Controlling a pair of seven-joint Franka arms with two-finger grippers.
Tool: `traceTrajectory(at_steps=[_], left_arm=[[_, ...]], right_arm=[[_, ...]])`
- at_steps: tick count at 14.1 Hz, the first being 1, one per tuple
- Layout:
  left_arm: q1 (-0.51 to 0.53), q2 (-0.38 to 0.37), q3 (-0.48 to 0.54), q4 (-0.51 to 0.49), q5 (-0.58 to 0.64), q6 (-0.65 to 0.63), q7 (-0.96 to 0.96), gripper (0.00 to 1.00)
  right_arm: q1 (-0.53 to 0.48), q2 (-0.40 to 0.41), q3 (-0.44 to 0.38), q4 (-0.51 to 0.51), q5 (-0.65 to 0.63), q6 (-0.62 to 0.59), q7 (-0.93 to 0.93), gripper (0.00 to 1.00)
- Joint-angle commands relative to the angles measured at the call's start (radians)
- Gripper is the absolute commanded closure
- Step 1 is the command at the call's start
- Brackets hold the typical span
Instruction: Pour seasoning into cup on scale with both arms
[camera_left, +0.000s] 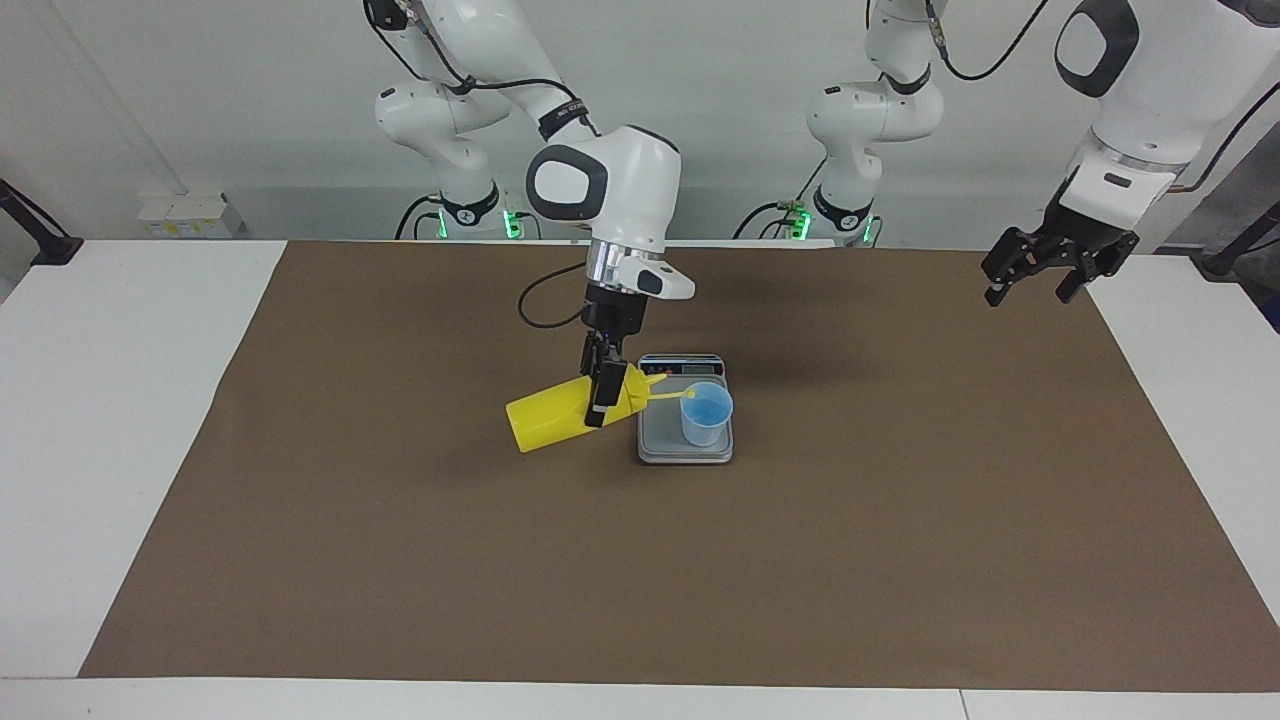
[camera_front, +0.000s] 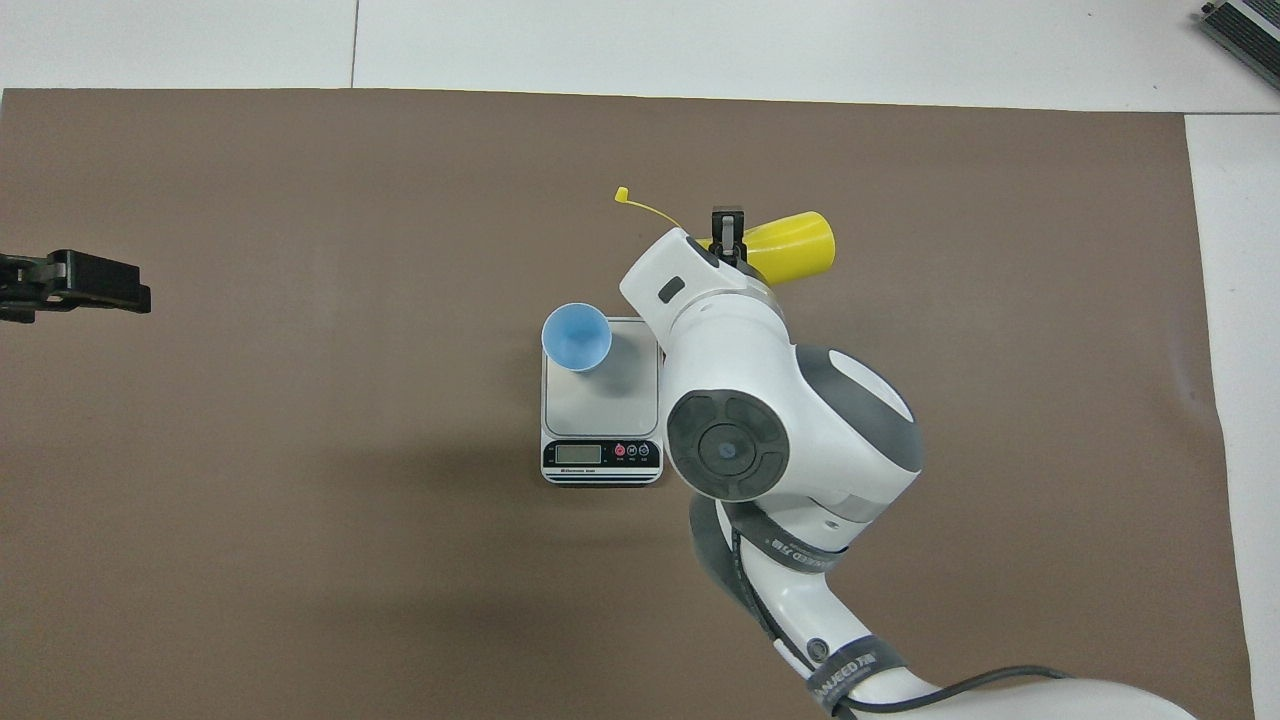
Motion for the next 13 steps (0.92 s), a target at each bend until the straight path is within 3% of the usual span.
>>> traceTrajectory(at_steps=[1,7,13], left_arm=[[-0.014,-0.022,0.014,-0.016,-0.005,-0.009,0.005,0.00],[-0.014,-0.022,0.014,-0.016,-0.005,-0.009,0.005,0.00],[-0.014,-0.022,0.014,-0.016,-0.005,-0.009,0.005,0.00]], right_arm=[[0.014,0.028,0.002,0.034,-0.119,-0.035,0.007,1.00],[0.165,0.141,0.004,0.092,-0.499,-0.295,0.143,1.00],[0.192,0.165,0.004,0.089,-0.571,-0.363,0.214,1.00]])
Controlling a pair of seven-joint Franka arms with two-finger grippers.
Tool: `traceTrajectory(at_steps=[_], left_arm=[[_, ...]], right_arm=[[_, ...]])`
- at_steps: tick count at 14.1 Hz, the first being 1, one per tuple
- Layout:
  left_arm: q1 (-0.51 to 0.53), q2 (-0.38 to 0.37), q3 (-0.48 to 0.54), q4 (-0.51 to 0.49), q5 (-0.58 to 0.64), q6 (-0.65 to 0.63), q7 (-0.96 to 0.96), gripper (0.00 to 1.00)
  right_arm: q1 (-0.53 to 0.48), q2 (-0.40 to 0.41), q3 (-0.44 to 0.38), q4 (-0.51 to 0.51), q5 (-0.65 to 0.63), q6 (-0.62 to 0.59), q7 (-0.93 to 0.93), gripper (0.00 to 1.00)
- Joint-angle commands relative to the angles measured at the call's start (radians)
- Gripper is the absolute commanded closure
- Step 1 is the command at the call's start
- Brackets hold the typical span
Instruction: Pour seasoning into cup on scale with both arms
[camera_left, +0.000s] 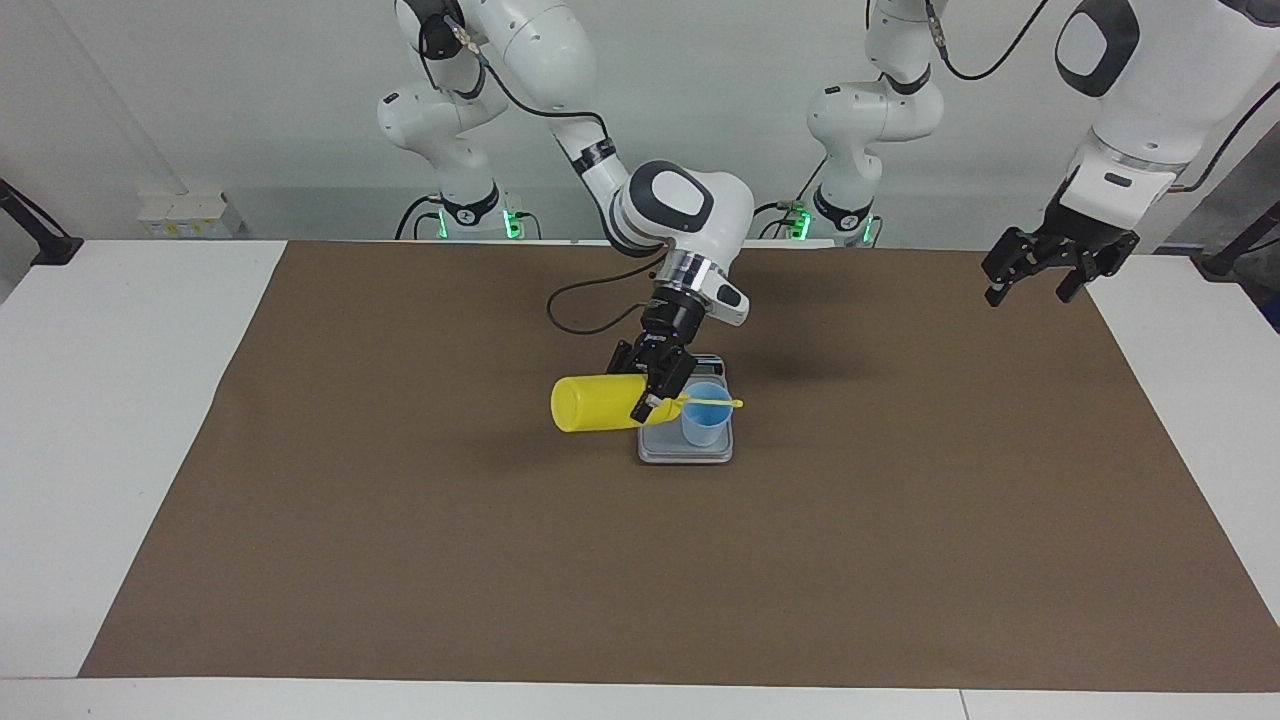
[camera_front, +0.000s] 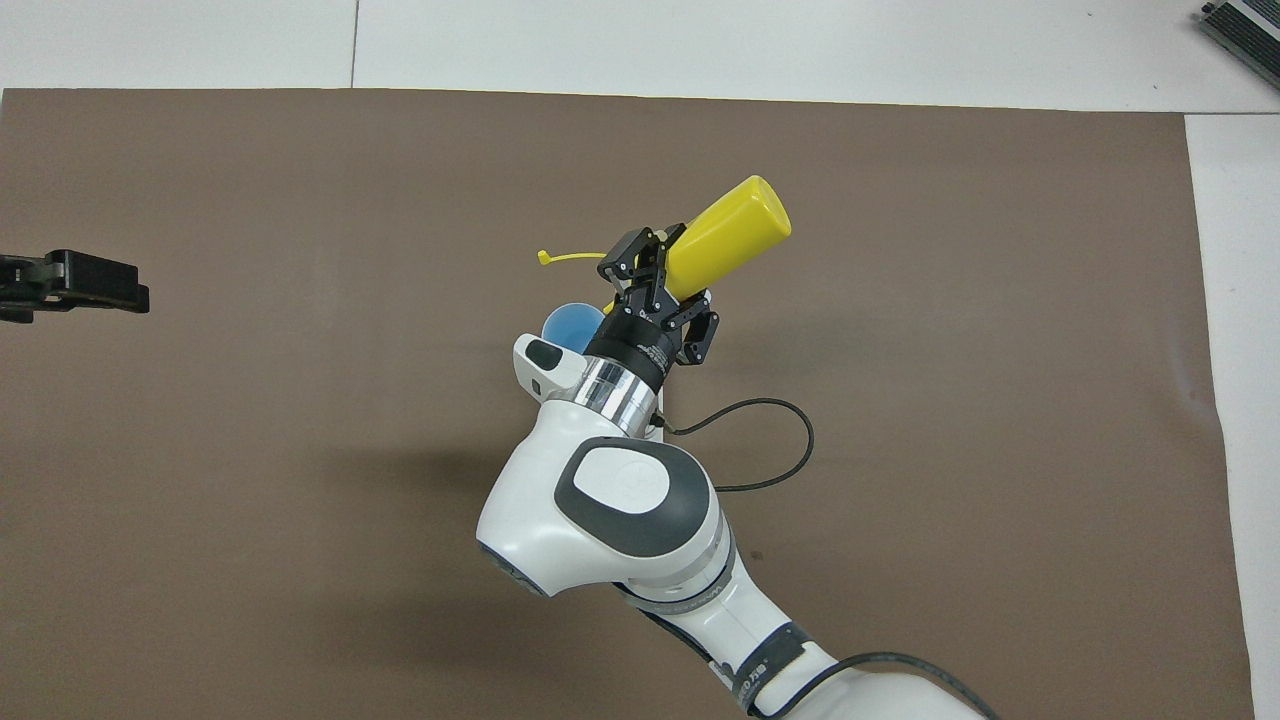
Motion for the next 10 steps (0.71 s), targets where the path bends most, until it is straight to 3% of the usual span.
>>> traceTrajectory(at_steps=[1,10], left_arm=[[-0.014,-0.022,0.014,-0.015,-0.005,-0.010,0.005,0.00],[-0.014,-0.022,0.014,-0.015,-0.005,-0.010,0.005,0.00]], right_arm=[[0.013,0.017,0.005,0.013,-0.064,-0.038,0.034,1.00],[0.013,0.016,0.007,-0.049,-0.147,0.016,0.097,1.00]])
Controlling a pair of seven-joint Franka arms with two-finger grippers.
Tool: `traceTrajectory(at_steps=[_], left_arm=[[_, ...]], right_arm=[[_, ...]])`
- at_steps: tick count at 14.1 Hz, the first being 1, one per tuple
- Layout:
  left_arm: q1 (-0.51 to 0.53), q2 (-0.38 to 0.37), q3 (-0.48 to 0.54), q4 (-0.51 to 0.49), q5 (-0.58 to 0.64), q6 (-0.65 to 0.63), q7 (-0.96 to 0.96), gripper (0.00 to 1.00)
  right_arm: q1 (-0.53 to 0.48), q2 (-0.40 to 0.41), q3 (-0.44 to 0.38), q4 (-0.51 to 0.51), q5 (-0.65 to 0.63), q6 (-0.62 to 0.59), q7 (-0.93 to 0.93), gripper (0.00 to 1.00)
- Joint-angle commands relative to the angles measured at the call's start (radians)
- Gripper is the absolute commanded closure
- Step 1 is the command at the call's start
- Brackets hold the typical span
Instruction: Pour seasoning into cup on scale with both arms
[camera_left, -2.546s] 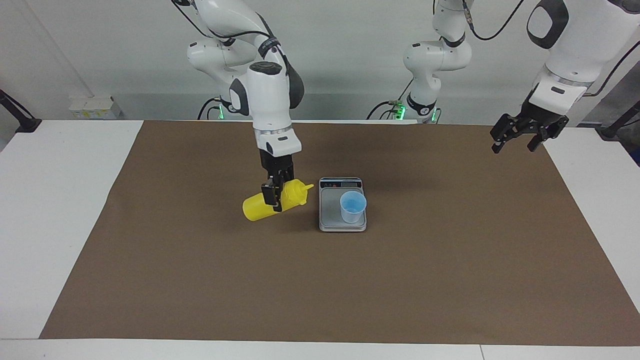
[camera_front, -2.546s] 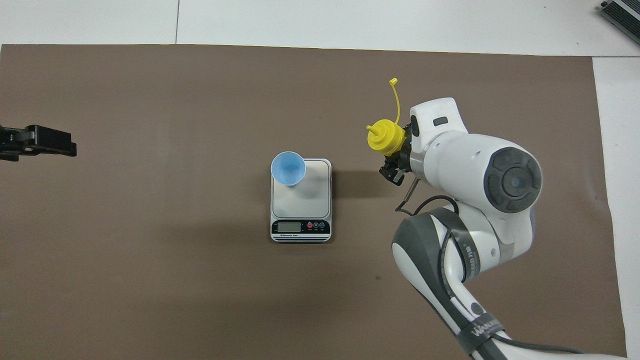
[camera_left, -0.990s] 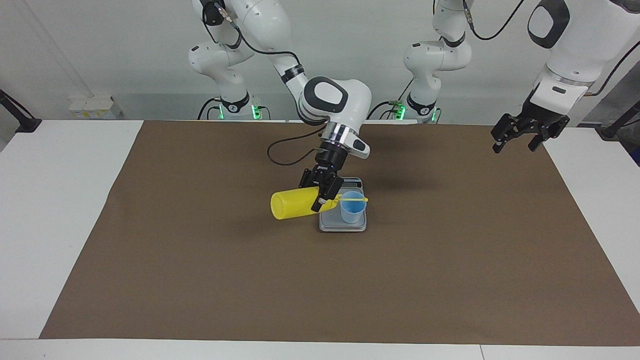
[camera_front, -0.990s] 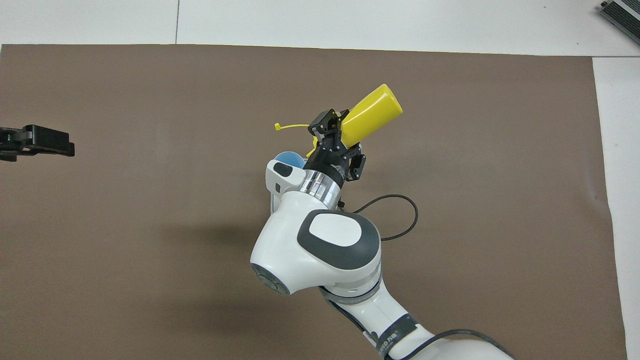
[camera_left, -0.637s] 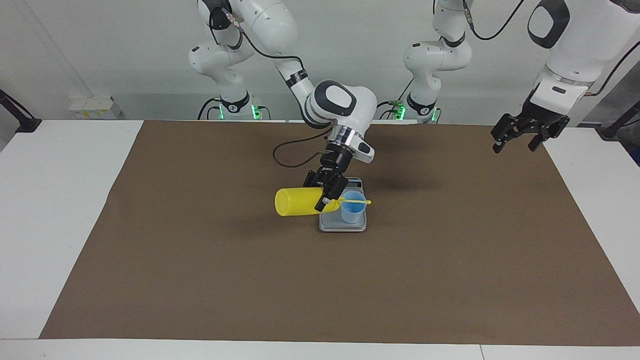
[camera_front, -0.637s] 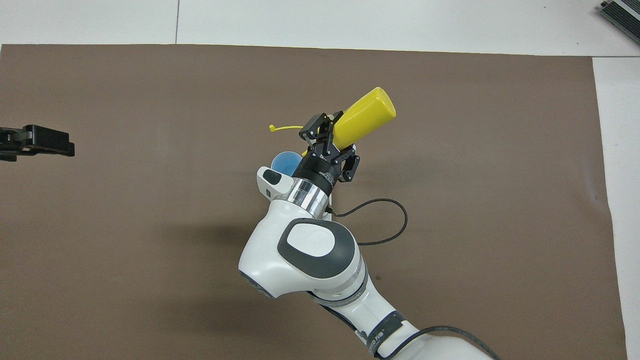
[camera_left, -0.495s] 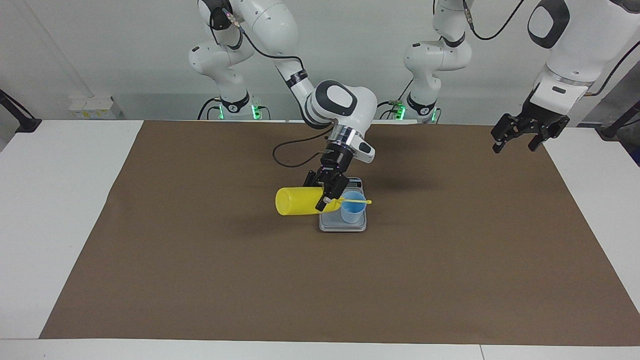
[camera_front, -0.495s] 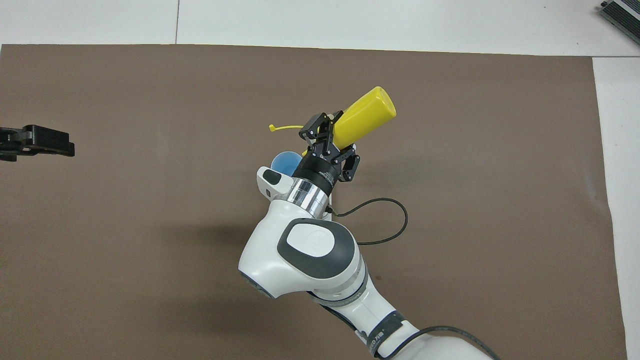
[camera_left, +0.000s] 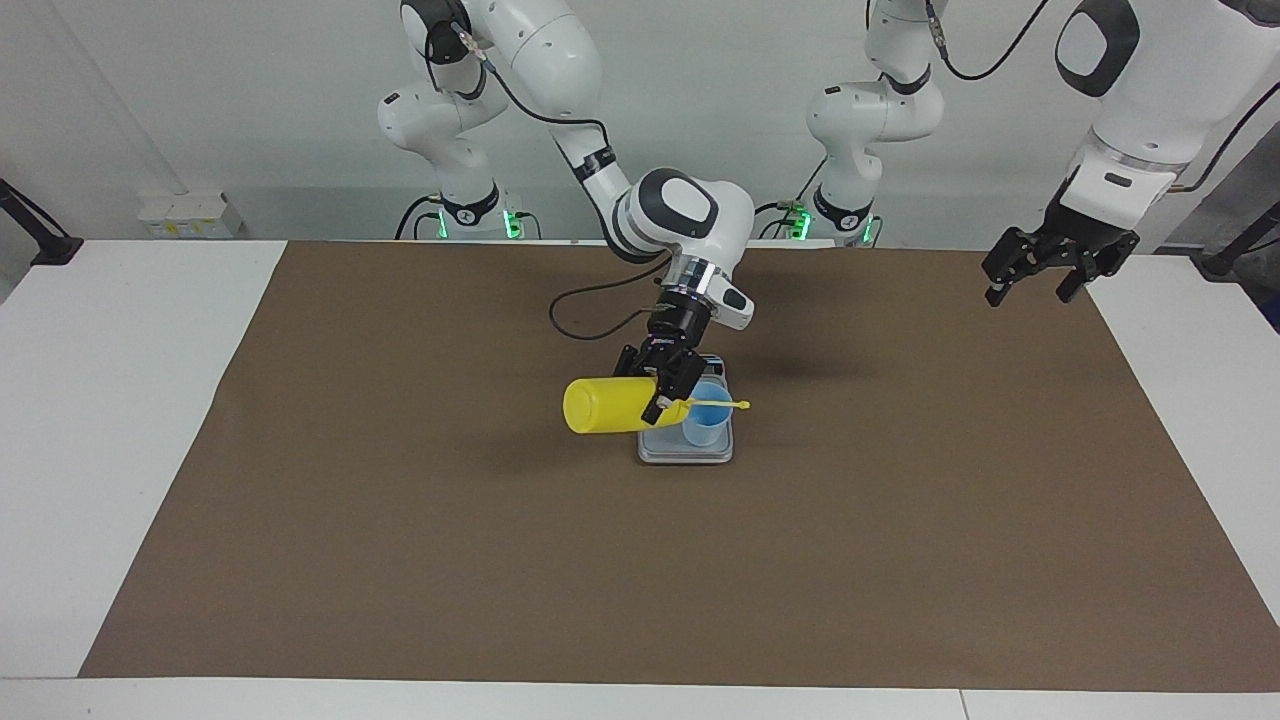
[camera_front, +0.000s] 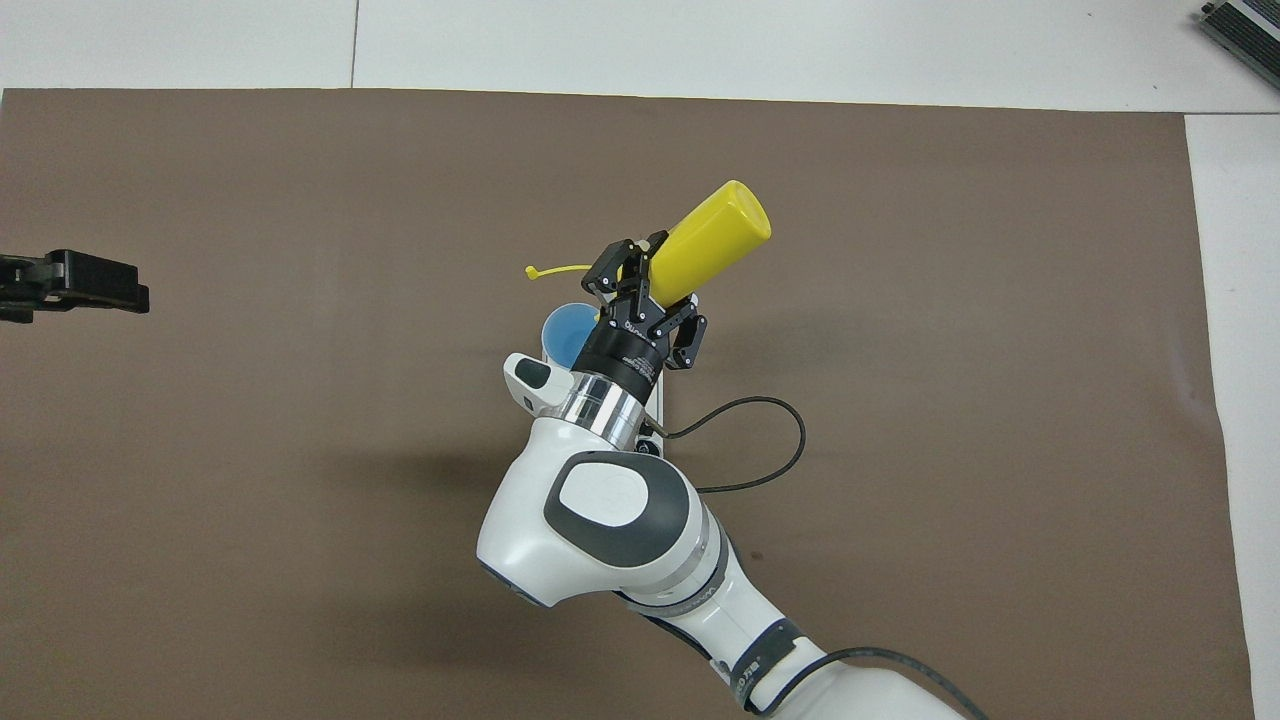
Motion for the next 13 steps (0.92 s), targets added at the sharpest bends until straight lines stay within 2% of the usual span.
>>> traceTrajectory(at_steps=[1,13], left_arm=[[-0.014,-0.022,0.014,-0.016,-0.005,-0.010,0.005,0.00],[-0.014,-0.022,0.014,-0.016,-0.005,-0.010,0.005,0.00]], right_arm=[[-0.006,-0.013,0.004,-0.025,-0.052,0.012,0.036,1.00],[0.000,-0.010,0.005,-0.035,-0.054,0.014,0.045,1.00]])
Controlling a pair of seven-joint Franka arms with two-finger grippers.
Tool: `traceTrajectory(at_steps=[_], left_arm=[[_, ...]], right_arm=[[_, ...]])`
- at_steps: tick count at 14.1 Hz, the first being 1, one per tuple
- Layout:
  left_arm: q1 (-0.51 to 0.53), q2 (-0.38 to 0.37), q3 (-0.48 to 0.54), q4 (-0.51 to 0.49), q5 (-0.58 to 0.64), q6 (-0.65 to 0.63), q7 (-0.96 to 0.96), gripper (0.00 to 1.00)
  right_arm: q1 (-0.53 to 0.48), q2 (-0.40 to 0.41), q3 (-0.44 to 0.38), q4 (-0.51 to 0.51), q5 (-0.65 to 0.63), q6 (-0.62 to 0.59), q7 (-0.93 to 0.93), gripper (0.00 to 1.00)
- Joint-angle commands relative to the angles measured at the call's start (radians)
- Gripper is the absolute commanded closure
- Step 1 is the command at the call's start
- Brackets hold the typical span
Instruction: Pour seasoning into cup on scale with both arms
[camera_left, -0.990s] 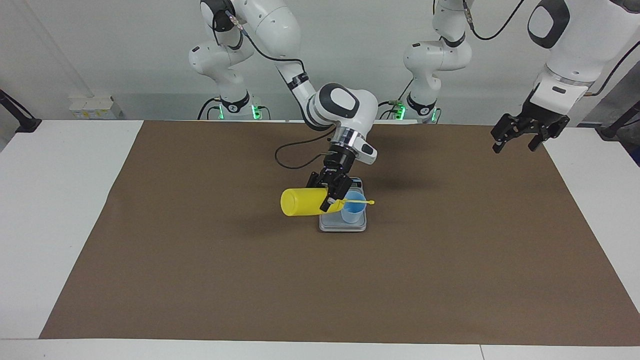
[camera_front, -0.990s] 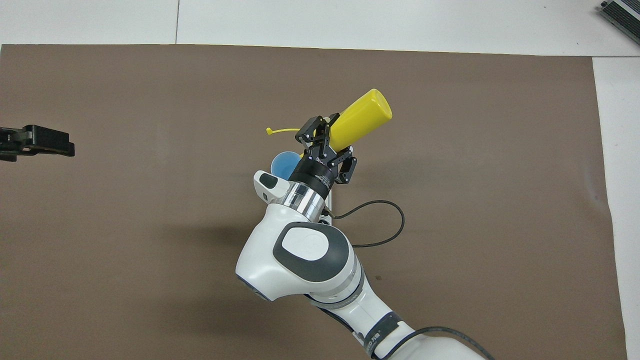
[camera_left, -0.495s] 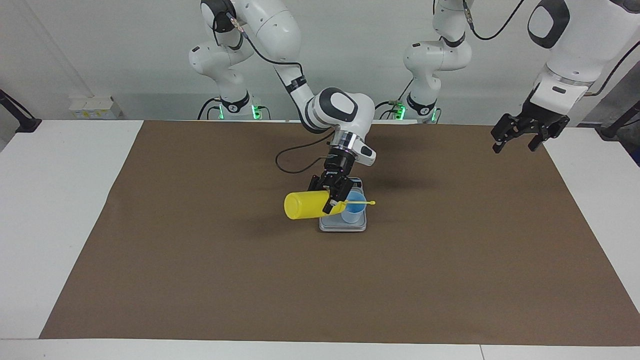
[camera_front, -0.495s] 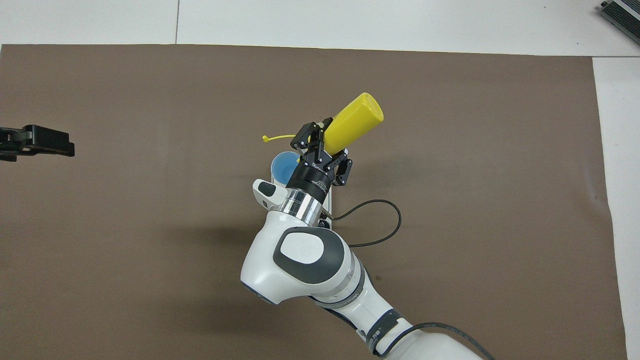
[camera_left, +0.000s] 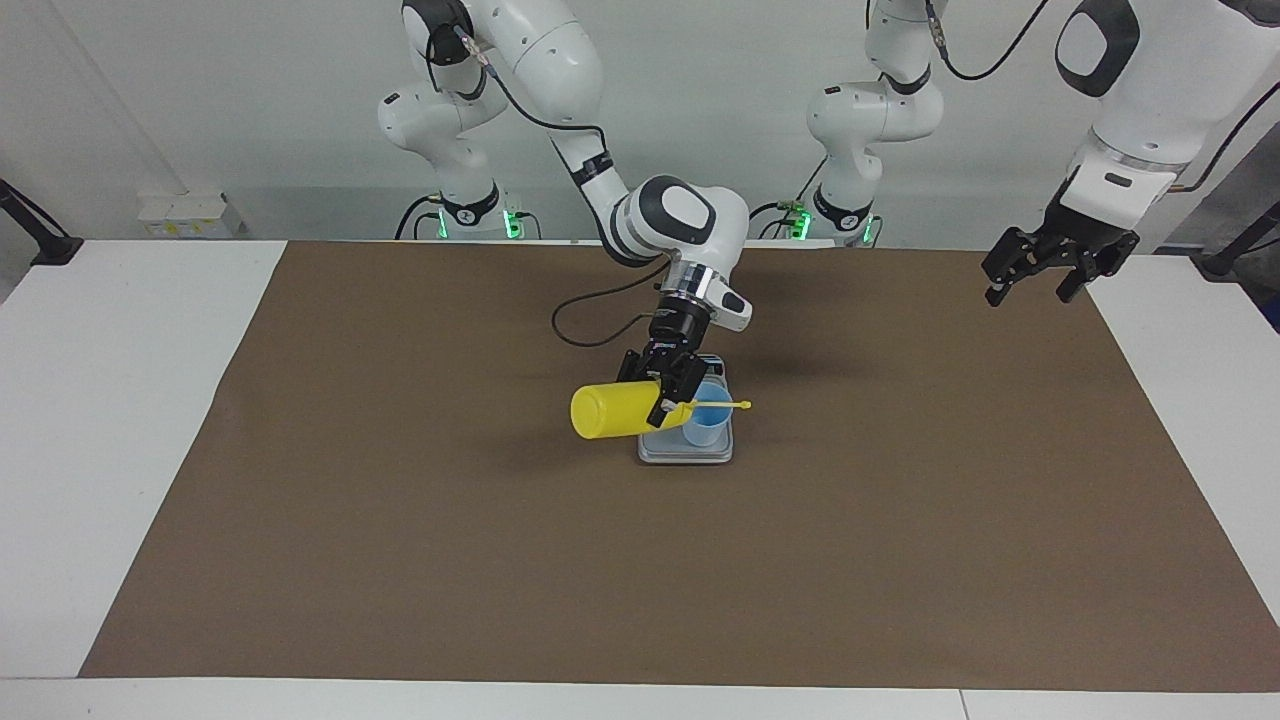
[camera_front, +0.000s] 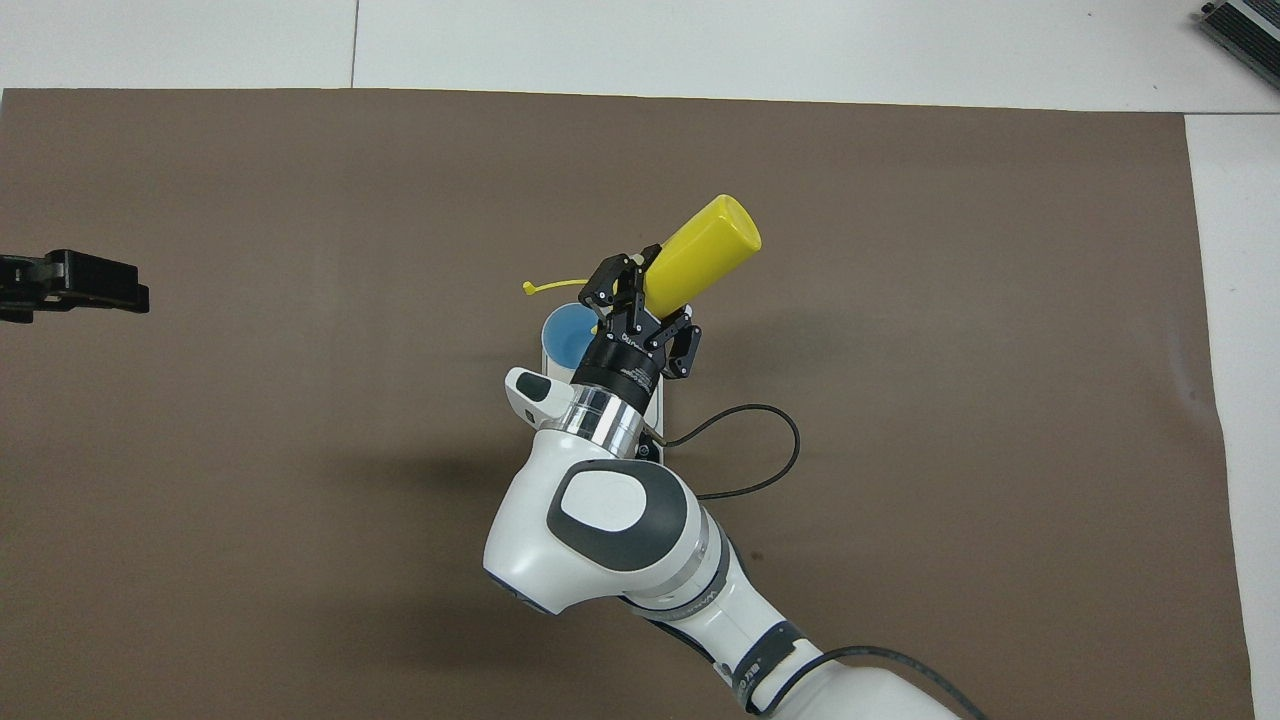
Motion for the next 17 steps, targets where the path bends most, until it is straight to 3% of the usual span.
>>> traceTrajectory(at_steps=[1,5,10,17], left_arm=[[-0.014,-0.022,0.014,-0.015,-0.005,-0.009,0.005,0.00],[-0.014,-0.022,0.014,-0.015,-0.005,-0.010,0.005,0.00],[-0.014,-0.022,0.014,-0.015,-0.005,-0.010,0.005,0.00],[-0.014,-0.022,0.014,-0.015,-0.005,-0.010,0.005,0.00]], right_arm=[[-0.003,-0.011,0.004,-0.010,-0.049,-0.010,0.035,1.00],[0.031,-0.018,0.006,-0.011,-0.004,-0.049,0.122,1.00],[0.015,-0.087,0.007,-0.011,0.175,-0.030,0.167,1.00],[-0.129,-0.310,0.007,-0.143,0.542,0.149,0.245,1.00]])
